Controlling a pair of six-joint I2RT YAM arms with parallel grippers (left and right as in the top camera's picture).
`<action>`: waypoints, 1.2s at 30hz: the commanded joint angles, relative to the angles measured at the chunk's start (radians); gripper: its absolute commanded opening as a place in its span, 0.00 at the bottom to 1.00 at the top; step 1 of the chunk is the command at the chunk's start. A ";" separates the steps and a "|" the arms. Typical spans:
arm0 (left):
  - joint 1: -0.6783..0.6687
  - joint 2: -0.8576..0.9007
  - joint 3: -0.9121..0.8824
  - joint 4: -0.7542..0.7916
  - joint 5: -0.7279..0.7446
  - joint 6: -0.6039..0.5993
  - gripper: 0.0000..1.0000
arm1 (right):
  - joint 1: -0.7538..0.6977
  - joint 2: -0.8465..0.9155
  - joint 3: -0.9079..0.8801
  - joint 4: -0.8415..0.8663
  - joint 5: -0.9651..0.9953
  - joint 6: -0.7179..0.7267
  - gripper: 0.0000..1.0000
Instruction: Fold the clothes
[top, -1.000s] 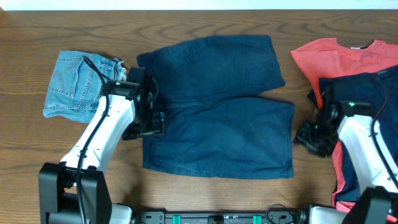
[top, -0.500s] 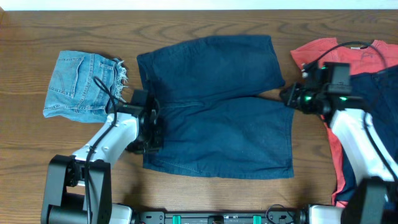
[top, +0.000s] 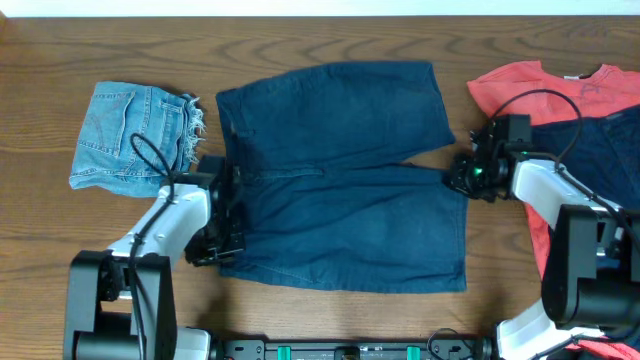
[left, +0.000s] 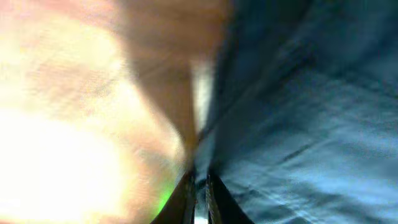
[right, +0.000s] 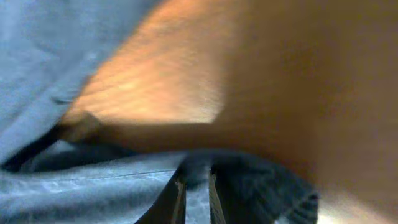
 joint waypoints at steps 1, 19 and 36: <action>0.025 -0.009 0.050 -0.065 -0.034 -0.004 0.10 | -0.050 -0.065 0.001 -0.073 0.156 0.027 0.16; 0.025 -0.089 0.048 0.071 0.327 -0.014 0.49 | -0.055 -0.559 0.048 -0.248 -0.077 -0.031 0.57; 0.076 -0.062 -0.101 -0.088 0.266 -0.172 0.06 | 0.071 -0.391 0.048 -0.112 -0.138 -0.062 0.26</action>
